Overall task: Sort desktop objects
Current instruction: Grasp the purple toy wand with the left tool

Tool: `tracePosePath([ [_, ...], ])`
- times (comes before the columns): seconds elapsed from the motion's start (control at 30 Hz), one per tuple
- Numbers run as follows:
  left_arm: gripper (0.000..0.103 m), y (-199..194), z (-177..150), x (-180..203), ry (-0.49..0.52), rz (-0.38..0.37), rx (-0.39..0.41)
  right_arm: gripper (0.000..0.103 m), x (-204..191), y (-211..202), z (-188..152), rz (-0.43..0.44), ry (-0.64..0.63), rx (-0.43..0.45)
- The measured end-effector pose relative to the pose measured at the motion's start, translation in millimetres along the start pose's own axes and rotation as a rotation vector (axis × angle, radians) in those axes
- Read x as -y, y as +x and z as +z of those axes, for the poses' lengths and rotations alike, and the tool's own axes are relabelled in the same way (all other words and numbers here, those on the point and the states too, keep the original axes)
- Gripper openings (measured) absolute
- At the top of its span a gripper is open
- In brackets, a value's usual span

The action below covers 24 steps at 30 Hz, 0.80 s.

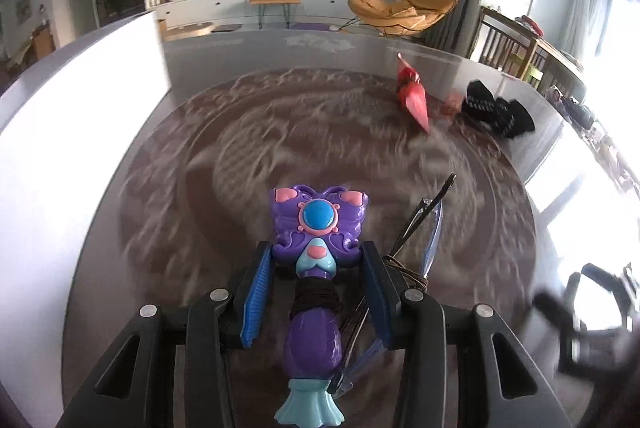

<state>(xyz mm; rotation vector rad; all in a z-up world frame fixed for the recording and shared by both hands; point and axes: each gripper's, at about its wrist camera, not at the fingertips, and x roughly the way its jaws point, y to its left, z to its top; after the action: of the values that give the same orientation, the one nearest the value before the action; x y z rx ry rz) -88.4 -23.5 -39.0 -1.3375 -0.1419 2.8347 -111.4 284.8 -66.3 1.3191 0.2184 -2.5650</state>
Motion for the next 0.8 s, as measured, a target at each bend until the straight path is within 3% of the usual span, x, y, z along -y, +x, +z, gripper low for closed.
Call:
tracePosePath([
  [0.1,0.047,-11,-13,-12,-0.03,0.001,-0.007,0.103,0,0,0,0.0,0.0,0.0],
  [0.17,0.074,-15,-17,-19,-0.027,-0.012,-0.031,0.103,0,0,0,0.0,0.0,0.0],
  [0.23,0.083,-17,-20,-23,-0.011,-0.02,-0.056,0.103,0,0,0,0.0,0.0,0.0],
  [0.43,0.084,-25,-32,-35,0.04,-0.017,-0.049,0.103,0,0,0,0.0,0.0,0.0],
  [0.5,0.088,-24,-33,-30,0.072,-0.003,-0.046,0.103,0,0,0,0.0,0.0,0.0],
  [0.57,0.102,-20,-33,-21,0.113,0.004,-0.07,0.103,0,0,0,0.0,0.0,0.0],
  [0.6,0.103,-18,-33,-17,0.126,-0.005,-0.082,0.103,0,0,0,0.0,0.0,0.0],
  [0.8,0.103,-18,-35,-5,0.183,-0.033,-0.09,0.103,0,0,1,0.0,0.0,0.0],
])
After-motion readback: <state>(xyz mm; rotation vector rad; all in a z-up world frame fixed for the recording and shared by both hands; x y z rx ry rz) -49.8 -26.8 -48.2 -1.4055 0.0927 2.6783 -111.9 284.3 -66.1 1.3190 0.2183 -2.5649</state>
